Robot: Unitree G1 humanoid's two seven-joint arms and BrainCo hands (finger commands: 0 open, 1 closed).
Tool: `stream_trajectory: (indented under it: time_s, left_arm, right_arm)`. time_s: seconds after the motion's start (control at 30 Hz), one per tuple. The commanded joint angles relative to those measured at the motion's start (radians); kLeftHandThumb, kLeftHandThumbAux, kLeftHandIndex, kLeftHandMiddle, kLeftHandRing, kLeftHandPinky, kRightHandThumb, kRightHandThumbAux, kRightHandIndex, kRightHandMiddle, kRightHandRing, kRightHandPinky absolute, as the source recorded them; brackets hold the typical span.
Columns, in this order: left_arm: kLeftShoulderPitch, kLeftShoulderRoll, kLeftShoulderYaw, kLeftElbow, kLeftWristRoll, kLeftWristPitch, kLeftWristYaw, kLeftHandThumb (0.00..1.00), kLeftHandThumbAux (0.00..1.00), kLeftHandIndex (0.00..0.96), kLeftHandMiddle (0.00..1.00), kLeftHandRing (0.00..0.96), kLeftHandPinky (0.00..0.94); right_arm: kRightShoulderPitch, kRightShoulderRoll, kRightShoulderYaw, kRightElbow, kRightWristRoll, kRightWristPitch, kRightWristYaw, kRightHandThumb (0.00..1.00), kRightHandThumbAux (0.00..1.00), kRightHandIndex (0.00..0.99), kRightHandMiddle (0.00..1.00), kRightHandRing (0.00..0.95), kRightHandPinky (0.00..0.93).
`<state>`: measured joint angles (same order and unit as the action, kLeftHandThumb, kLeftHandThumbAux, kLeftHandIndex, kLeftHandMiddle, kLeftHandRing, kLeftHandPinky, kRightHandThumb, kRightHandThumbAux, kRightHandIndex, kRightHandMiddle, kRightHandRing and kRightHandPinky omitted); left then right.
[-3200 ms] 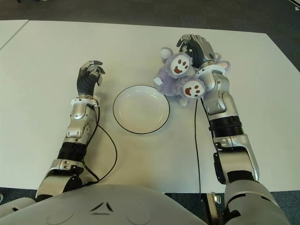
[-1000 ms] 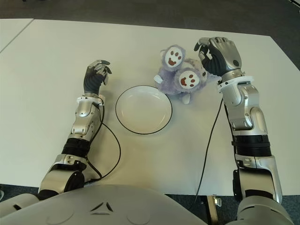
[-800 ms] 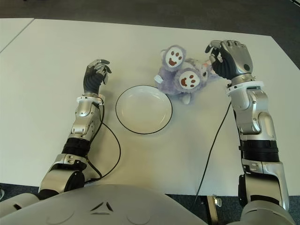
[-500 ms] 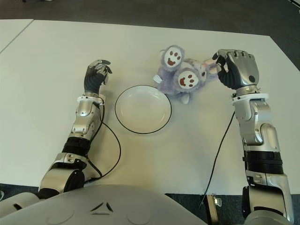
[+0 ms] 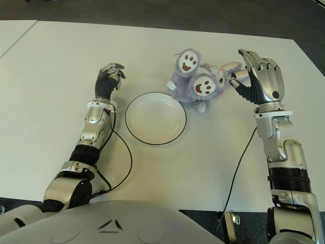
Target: Put the doll into the plate.
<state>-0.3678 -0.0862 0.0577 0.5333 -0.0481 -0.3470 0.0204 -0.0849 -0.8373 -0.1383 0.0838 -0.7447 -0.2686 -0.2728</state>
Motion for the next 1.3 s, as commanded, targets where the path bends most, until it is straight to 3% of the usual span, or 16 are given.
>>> stream_trajectory:
  time_s: [0.03,0.33,0.8,1.3]
  left_arm:
    - [0.057,0.001,0.005,0.083,-0.004,-0.006,-0.012,0.712,0.703,0.442,0.880,0.885,0.871]
    - [0.037,0.000,0.002,0.100,-0.005,-0.025,-0.019,0.713,0.702,0.443,0.880,0.884,0.879]
    - [0.040,0.007,-0.008,0.093,0.002,-0.003,-0.028,0.713,0.703,0.443,0.877,0.882,0.868]
    - [0.039,0.004,-0.005,0.102,-0.005,-0.024,-0.044,0.712,0.703,0.442,0.879,0.883,0.880]
  right_arm:
    - [0.058,-0.051,-0.024,-0.049,0.025,0.026,0.114,0.517,0.243,0.004,0.006,0.011,0.024]
    - [0.099,-0.103,-0.051,-0.096,0.094,0.011,0.270,0.503,0.153,0.000,0.000,0.000,0.000]
    - [0.106,-0.131,-0.050,-0.055,0.133,-0.084,0.307,0.509,0.138,0.000,0.000,0.000,0.000]
    - [0.057,-0.181,0.012,-0.063,0.114,-0.103,0.453,0.535,0.125,0.000,0.000,0.000,0.000]
